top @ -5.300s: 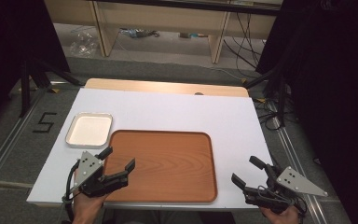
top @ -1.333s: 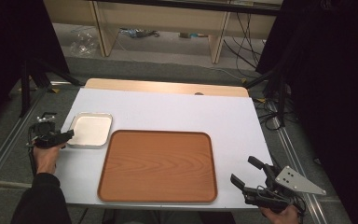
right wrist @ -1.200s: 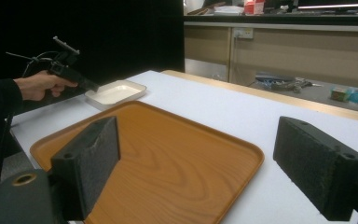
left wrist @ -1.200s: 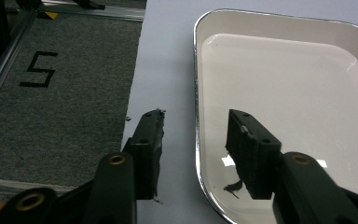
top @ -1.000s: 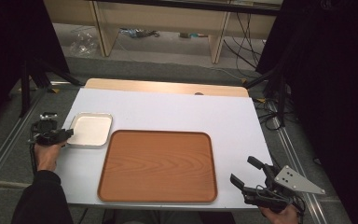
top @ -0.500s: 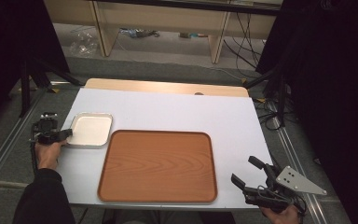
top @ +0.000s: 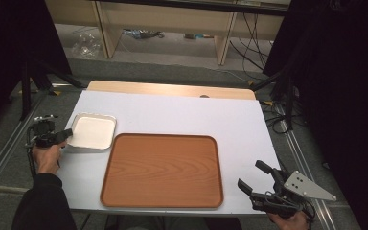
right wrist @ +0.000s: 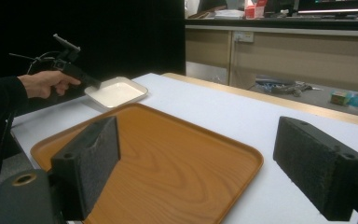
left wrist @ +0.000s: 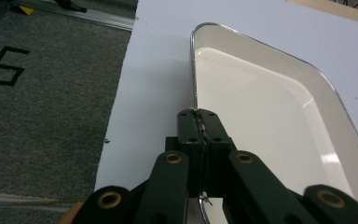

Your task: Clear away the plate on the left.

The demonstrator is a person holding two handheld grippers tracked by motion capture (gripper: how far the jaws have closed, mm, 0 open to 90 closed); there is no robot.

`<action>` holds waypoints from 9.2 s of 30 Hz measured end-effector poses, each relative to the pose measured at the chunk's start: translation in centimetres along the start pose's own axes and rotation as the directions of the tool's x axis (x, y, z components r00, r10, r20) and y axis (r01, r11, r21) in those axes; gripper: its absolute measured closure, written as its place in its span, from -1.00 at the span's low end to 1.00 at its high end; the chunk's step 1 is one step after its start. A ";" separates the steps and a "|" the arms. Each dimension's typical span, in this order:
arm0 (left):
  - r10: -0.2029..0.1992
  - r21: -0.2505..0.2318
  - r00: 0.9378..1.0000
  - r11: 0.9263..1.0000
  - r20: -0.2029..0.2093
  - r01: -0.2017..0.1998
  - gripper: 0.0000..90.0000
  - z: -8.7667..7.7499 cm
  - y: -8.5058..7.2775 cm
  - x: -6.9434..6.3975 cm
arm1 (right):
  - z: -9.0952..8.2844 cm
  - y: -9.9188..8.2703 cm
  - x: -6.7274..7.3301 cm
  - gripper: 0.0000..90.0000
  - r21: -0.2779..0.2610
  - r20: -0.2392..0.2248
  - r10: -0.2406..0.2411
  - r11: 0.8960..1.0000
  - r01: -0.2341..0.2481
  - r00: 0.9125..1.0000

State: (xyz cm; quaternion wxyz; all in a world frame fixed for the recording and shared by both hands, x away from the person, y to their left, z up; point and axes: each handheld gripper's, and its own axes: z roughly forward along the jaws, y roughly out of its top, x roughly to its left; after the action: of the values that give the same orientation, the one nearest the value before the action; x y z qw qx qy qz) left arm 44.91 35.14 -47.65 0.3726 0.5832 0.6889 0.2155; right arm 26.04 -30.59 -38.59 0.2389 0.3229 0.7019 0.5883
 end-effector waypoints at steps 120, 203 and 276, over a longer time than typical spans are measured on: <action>0.398 0.169 0.801 0.842 0.447 -0.513 0.90 -2.3 -9.9 -21.9 | -0.1 0.0 0.4 -0.66 0.024 -0.026 0.000 1.000 0.000 1.000; 0.757 -0.040 0.564 0.608 0.329 -0.793 -0.40 -9.4 -9.2 -20.1 | 0.1 -0.1 0.4 -0.66 0.019 -0.025 -0.009 1.000 0.010 1.000; 0.493 -0.382 0.804 0.850 0.333 -0.363 -0.63 -17.7 -11.6 -20.3 | 0.1 0.0 0.6 -0.66 0.030 -0.041 -0.022 0.999 0.023 0.999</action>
State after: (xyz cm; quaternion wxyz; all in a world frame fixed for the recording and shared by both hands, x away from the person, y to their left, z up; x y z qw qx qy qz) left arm 24.77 15.40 -39.68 0.5362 0.6939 0.4000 0.2666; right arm 25.73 -30.11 -38.62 0.2262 0.3065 0.7192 0.5811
